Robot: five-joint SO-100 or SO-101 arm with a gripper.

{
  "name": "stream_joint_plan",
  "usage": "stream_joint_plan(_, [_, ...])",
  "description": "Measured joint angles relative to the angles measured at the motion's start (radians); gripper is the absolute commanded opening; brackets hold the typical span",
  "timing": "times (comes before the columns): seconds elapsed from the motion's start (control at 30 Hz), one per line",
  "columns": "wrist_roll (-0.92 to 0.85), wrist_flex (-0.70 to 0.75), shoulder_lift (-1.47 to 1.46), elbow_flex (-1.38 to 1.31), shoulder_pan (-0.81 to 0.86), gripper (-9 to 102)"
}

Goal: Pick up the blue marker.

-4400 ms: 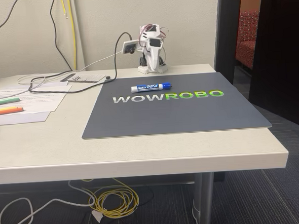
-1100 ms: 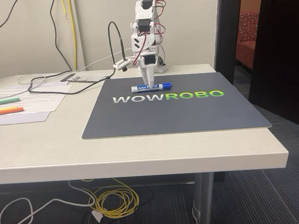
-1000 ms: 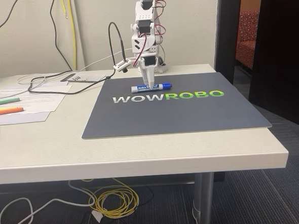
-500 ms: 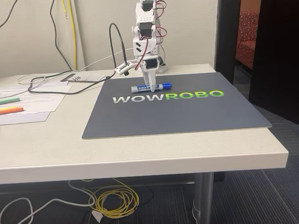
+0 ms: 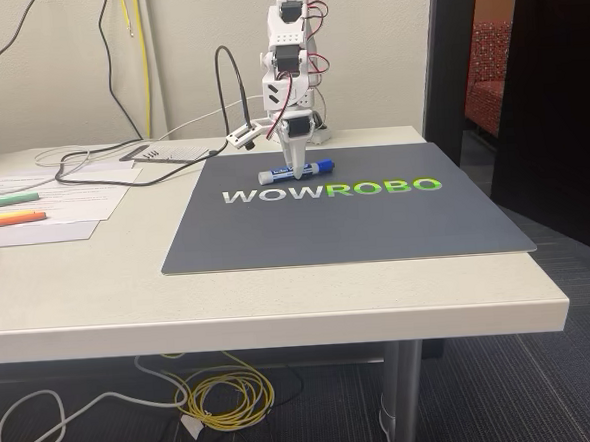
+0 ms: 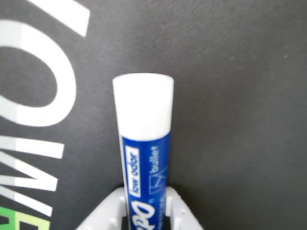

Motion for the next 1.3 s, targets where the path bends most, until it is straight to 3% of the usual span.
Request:
stream_joint_plan(0.43, [0.0, 0.006, 0.003, 0.0, 0.0, 3])
stream_joint_plan(0.87, [0.101, 0.207, 0.081, -0.166, -0.04, 1])
stream_joint_plan(1.3, [0.127, 0.281, 0.137, -0.252, -0.046, 1])
